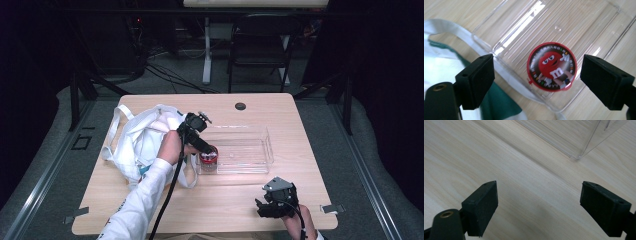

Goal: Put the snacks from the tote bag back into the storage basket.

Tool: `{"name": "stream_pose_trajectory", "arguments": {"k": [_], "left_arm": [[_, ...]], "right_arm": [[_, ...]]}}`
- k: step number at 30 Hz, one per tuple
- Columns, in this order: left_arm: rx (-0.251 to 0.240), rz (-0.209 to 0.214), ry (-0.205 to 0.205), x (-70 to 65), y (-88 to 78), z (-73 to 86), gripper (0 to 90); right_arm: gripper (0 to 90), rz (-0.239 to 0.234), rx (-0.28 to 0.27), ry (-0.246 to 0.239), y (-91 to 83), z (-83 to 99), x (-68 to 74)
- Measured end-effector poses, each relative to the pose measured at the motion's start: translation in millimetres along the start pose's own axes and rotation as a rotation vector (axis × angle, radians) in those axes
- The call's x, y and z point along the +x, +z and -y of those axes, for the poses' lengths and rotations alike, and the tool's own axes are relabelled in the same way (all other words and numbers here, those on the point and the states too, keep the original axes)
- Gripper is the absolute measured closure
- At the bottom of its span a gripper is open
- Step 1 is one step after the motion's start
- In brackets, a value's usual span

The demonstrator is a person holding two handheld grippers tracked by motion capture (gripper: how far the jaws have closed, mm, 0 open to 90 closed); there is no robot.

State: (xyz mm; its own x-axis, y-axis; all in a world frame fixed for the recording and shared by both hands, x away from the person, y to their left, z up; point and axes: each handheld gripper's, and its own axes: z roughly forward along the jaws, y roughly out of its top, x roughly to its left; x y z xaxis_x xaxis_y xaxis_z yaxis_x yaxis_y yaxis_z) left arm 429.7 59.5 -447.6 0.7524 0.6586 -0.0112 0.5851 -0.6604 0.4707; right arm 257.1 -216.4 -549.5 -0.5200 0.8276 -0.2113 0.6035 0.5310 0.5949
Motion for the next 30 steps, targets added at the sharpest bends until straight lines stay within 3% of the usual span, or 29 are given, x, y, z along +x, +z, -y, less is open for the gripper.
{"name": "stream_pose_trajectory", "arguments": {"k": [15, 25, 30], "left_arm": [[-0.045, -0.082, -0.053, 30.1, -54.3, 34.5, 6.4], [-0.065, -0.137, -0.105, 44.8, -74.1, 71.1, 3.6], [-0.083, -0.166, -0.137, 47.0, -82.5, 100.9, 1.1]], "right_arm": [[14.3, 0.003, -0.005, 0.002, -0.1, 0.2, 0.2], [14.3, 0.003, -0.003, 0.002, -0.2, 0.1, 0.5], [14.2, 0.003, -0.004, 0.000, -0.3, 0.3, 0.6]]}}
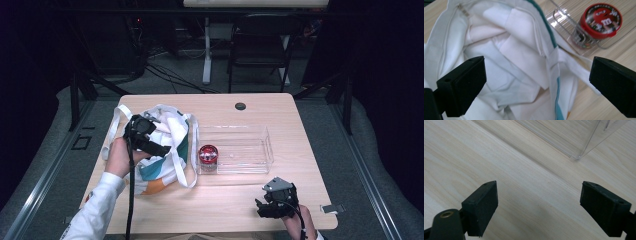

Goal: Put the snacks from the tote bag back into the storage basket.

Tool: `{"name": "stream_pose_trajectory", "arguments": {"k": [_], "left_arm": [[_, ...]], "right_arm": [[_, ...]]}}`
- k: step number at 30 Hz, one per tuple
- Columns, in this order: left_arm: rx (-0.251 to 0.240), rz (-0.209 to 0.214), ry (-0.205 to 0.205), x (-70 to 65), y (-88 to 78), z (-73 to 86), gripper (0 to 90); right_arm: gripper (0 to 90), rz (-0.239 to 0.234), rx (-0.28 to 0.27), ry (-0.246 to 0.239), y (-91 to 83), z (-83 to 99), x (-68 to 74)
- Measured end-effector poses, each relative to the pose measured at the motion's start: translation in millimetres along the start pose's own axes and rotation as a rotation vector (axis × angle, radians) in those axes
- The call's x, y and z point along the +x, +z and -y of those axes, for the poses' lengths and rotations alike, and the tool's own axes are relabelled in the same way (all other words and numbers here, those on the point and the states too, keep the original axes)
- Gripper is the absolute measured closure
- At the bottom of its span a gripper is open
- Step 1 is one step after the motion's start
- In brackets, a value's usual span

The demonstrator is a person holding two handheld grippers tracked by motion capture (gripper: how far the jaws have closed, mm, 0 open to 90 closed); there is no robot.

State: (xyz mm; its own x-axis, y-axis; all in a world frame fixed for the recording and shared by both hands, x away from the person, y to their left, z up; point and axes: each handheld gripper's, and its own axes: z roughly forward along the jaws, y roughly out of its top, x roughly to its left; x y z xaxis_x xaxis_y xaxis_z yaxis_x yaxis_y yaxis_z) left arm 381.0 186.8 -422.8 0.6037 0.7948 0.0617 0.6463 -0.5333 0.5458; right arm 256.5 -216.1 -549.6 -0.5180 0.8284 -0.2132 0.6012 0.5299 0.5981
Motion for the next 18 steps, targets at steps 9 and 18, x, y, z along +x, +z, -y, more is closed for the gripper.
{"name": "stream_pose_trajectory", "arguments": {"k": [9, 18], "left_arm": [[-0.005, -0.050, -0.076, 12.0, -7.7, 64.2, 0.2], [-0.047, -0.138, -0.144, 17.9, -18.8, 113.2, 0.1]], "right_arm": [[14.3, 0.001, 0.002, 0.000, 0.1, -0.1, 0.7], [14.2, 0.000, -0.003, -0.010, 0.1, -0.9, 0.5]]}}
